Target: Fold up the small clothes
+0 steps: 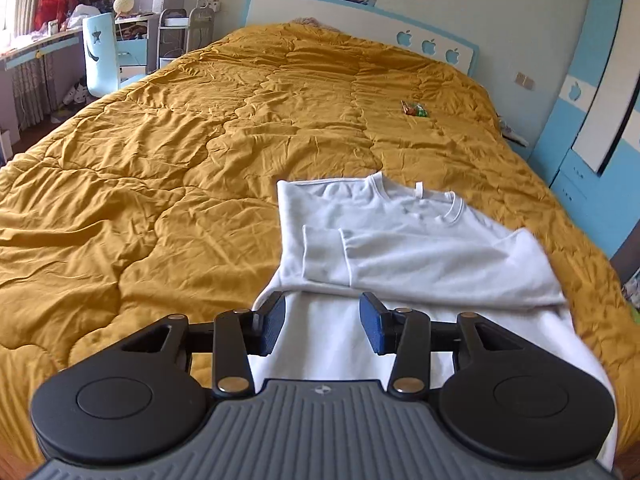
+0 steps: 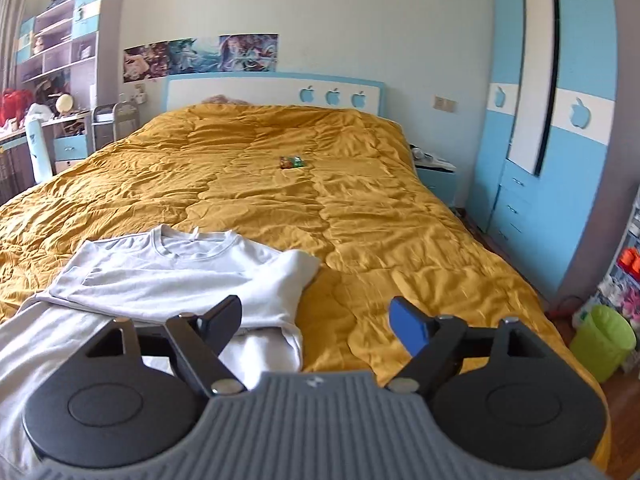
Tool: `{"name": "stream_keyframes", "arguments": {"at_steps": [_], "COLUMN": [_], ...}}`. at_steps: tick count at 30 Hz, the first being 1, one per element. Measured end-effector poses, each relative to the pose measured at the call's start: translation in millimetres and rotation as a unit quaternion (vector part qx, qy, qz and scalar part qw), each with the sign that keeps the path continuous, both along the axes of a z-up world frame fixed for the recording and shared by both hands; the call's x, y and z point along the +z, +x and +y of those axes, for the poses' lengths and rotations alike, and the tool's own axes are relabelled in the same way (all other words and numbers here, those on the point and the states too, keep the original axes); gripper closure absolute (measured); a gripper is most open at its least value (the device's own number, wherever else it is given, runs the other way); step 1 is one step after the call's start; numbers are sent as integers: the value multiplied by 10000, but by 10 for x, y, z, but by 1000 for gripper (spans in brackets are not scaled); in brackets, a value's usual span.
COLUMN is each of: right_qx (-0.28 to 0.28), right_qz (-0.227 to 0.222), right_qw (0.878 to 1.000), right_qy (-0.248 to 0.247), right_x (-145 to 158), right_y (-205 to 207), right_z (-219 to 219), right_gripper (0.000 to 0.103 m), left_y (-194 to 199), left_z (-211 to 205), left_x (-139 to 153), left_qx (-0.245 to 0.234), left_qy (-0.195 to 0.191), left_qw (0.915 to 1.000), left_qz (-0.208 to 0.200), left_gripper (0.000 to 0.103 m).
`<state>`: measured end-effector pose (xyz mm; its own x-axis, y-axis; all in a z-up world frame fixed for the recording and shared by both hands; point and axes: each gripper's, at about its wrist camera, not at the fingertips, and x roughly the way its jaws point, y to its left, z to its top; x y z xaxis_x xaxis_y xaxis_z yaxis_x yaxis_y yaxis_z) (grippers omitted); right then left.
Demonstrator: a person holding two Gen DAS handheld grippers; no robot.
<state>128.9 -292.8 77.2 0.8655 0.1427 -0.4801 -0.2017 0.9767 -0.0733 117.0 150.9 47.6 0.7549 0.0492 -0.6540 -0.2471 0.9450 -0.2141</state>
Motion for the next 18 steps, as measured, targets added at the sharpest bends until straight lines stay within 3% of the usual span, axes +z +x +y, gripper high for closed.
{"name": "stream_keyframes", "arguments": {"at_steps": [3, 5, 10, 12, 15, 17, 18], "right_qx": [655, 941, 909, 734, 481, 480, 577], "right_qz": [396, 682, 1032, 1122, 1264, 1044, 912], "right_qw": [9970, 9930, 9887, 9902, 9900, 9908, 9914], "right_qy": [-75, -231, -602, -398, 390, 711, 744], "right_x": [-352, -607, -1181, -1353, -1640, -1722, -1742], "right_y": [512, 834, 1430, 1585, 1755, 1741, 1720], "right_z": [185, 279, 320, 214, -16, -72, -61], "right_gripper": [26, 26, 26, 27, 29, 30, 35], "left_y": [452, 761, 1327, 1433, 1476, 1469, 1454], "left_z": [-30, -3, 183, 262, 342, 373, 377], "left_x": [-218, -443, -950, -1091, -1207, -1248, -1260], "left_qx": [164, 378, 614, 581, 575, 588, 599], "left_qy": [-33, 74, -5, -168, -293, -523, -575], "left_qw": [9998, 9991, 9945, 9929, 9928, 9928, 9928], "left_qz": [-68, 148, 846, 1028, 1006, 906, 863], "left_gripper": [50, 50, 50, 50, 45, 52, 57]}}
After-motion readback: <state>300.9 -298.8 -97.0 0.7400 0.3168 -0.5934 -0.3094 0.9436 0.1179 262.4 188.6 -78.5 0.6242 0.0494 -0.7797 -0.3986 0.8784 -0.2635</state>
